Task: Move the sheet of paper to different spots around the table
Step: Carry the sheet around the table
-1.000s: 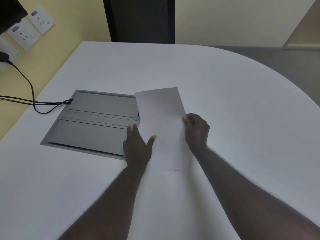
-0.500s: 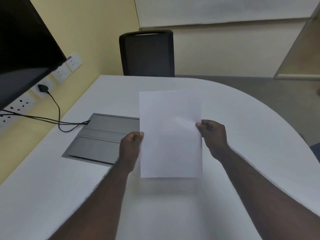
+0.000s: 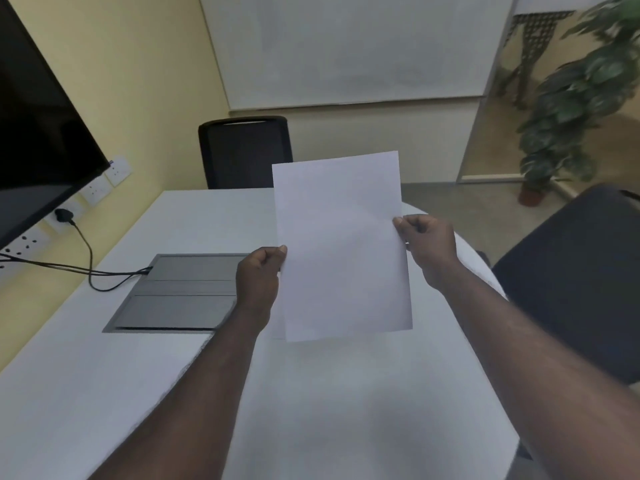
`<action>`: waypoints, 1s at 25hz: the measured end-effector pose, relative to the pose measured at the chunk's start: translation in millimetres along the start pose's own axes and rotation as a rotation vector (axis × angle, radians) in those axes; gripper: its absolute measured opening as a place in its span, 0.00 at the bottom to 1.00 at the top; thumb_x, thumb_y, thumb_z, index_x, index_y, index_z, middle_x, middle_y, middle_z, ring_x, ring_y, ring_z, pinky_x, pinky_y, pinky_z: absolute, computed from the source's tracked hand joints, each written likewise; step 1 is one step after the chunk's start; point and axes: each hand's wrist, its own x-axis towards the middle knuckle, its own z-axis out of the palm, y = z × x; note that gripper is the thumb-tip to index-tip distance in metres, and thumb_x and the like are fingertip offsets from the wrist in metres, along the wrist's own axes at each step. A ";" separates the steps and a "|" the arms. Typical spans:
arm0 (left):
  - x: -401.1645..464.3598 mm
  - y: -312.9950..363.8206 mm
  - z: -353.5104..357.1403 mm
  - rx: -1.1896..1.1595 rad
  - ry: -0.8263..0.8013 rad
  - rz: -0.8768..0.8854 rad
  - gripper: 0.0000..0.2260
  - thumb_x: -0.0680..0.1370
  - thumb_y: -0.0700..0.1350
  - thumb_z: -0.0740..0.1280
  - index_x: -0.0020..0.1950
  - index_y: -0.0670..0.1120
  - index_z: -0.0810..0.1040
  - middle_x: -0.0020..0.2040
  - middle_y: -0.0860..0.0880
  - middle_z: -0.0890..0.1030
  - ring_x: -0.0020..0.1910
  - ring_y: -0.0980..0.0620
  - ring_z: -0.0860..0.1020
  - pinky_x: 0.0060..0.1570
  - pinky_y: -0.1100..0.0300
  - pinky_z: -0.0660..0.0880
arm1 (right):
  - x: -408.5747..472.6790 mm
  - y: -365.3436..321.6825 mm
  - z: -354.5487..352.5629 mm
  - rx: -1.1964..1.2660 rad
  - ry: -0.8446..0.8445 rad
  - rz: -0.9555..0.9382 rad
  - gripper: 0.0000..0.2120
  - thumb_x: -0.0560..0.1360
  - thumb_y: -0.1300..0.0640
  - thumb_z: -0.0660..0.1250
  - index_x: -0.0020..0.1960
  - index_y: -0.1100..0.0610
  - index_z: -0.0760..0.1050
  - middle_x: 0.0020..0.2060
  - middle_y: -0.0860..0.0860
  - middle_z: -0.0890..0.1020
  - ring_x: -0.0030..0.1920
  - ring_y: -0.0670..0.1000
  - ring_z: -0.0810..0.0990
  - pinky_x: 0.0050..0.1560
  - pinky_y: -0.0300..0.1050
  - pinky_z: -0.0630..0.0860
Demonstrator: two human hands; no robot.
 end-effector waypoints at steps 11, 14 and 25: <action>-78.5 92.2 139.1 -0.104 -0.226 0.105 0.08 0.74 0.46 0.72 0.36 0.46 0.83 0.33 0.55 0.83 0.31 0.59 0.78 0.32 0.69 0.74 | -29.6 -66.9 -190.9 0.064 0.216 0.001 0.06 0.73 0.54 0.74 0.41 0.56 0.83 0.41 0.53 0.88 0.41 0.54 0.85 0.42 0.48 0.82; -101.9 101.7 192.9 -0.112 -0.268 0.100 0.08 0.74 0.46 0.72 0.36 0.45 0.83 0.35 0.53 0.83 0.32 0.56 0.78 0.35 0.65 0.76 | -30.6 -70.8 -251.4 0.051 0.253 -0.006 0.08 0.74 0.54 0.73 0.44 0.59 0.83 0.42 0.54 0.88 0.44 0.55 0.86 0.49 0.52 0.82; -185.5 119.5 373.3 -0.147 -0.274 0.069 0.11 0.70 0.47 0.72 0.28 0.49 0.79 0.32 0.53 0.77 0.32 0.53 0.73 0.38 0.58 0.74 | -9.0 -70.8 -446.2 0.055 0.248 -0.014 0.07 0.73 0.54 0.74 0.42 0.58 0.83 0.40 0.52 0.88 0.42 0.54 0.87 0.48 0.51 0.83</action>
